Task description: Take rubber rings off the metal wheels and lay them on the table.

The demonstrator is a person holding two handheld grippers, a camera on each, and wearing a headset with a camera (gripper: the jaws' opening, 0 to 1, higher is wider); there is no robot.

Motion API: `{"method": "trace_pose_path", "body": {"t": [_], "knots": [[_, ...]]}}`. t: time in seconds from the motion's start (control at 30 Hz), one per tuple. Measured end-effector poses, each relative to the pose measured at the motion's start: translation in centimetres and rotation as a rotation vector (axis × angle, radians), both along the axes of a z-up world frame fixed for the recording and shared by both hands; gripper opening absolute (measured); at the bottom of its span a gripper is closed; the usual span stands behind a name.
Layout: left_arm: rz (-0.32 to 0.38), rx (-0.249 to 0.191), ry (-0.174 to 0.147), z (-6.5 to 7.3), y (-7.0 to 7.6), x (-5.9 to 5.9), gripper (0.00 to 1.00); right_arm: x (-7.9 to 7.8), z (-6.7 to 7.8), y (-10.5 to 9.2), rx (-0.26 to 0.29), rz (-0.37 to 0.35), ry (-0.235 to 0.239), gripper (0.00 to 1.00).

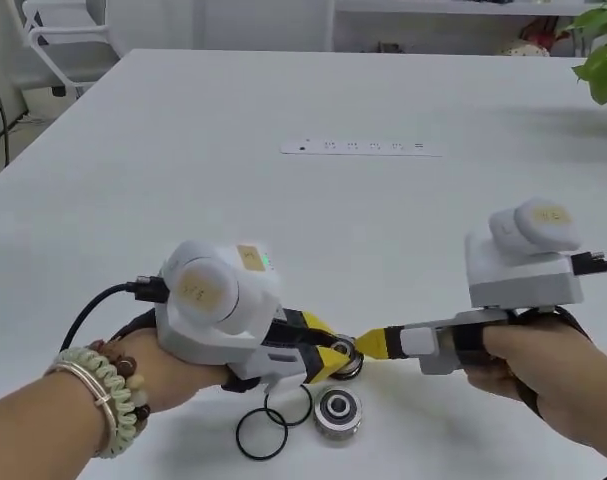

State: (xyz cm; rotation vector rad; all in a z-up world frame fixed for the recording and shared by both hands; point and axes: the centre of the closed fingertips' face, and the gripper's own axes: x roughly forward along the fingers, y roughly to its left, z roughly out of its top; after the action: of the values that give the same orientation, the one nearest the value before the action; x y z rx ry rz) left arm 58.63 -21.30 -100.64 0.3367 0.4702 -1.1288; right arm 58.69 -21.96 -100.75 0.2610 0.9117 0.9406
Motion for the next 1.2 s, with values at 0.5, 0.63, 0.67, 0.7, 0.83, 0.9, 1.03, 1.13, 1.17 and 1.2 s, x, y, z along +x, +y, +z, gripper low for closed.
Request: {"method": "trace_pose_path", "body": {"t": [0.5,0.63,0.67,0.7,0.83,0.9,1.03,1.13,1.17,1.2], "knots": [[0.003,-0.007,0.004,0.0,0.0,0.0,0.13,0.1,0.1,0.3,0.004,0.017,-0.013,0.0],[0.003,-0.007,0.005,0.0,0.0,0.0,0.13,0.2,0.1,0.3,0.002,0.025,-0.019,0.0],[0.003,-0.007,0.005,0.0,0.0,0.0,0.13,0.2,0.2,0.3,0.004,0.025,-0.019,0.0],[0.003,-0.008,0.006,0.0,0.0,0.0,0.13,0.2,0.2,0.4,0.004,0.027,-0.019,0.0],[0.002,-0.007,0.006,0.0,0.0,0.0,0.13,0.1,0.3,0.6,0.009,0.041,-0.028,0.0],[0.001,-0.006,0.005,-0.1,0.0,0.0,0.13,0.0,0.4,0.8,0.013,0.046,-0.027,0.0],[0.003,-0.007,0.005,0.0,-0.1,0.0,0.13,-0.2,0.5,1.2,0.002,0.057,-0.049,0.0],[0.004,-0.007,0.006,0.0,-0.1,0.0,0.13,-0.6,0.5,1.4,0.001,0.066,-0.051,0.0],[0.004,-0.007,0.007,0.0,-0.1,0.0,0.13,-0.7,0.6,1.4,0.006,0.067,-0.052,0.0],[0.005,-0.009,0.01,0.0,-0.2,0.0,0.13,-0.7,1.1,1.6,0.037,0.065,-0.058,0.0]]}}
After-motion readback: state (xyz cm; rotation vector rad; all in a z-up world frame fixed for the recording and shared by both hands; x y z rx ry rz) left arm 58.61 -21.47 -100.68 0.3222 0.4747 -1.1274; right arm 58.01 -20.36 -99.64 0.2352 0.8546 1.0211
